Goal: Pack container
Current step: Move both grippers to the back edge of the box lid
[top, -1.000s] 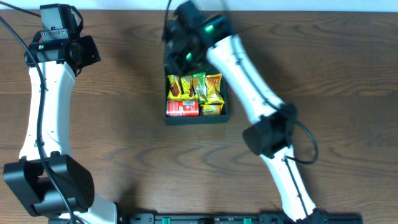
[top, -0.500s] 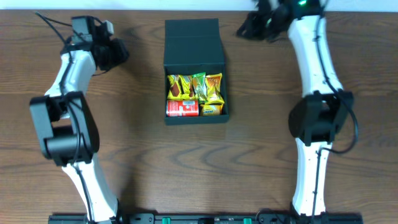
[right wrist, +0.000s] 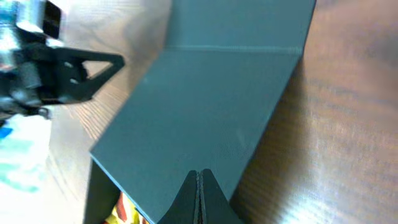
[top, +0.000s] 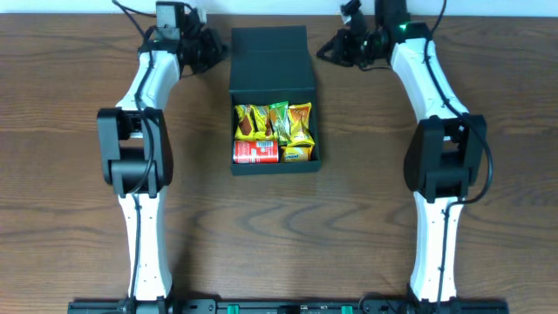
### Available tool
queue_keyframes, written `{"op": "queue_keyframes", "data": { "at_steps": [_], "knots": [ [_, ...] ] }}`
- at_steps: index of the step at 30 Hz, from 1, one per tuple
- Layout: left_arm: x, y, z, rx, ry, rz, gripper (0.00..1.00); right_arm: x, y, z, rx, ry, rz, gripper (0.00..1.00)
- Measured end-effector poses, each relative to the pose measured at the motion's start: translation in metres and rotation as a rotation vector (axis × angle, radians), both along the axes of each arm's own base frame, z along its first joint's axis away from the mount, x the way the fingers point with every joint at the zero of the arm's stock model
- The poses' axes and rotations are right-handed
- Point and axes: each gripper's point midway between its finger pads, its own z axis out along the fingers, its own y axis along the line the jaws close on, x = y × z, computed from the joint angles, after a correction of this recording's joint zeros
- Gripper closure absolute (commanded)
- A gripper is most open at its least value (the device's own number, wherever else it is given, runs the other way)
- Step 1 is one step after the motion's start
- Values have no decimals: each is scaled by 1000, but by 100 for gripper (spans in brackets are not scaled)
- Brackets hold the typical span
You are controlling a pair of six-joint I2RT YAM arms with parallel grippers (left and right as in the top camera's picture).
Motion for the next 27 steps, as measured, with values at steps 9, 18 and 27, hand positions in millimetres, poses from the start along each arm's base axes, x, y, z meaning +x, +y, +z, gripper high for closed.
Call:
{"op": "queue_keyframes", "data": {
  "at_steps": [9, 18, 27],
  "knots": [
    [-3, 4, -33, -29, 139, 100, 95, 12, -48, -47, 70, 109, -86, 99],
    [-8, 3, -39, 4, 186, 135, 94, 5, -40, -74, 103, 173, -66, 99],
    [-7, 2, -41, -14, 199, 154, 94, 5, -22, -75, 119, 152, -33, 99]
  ]
}}
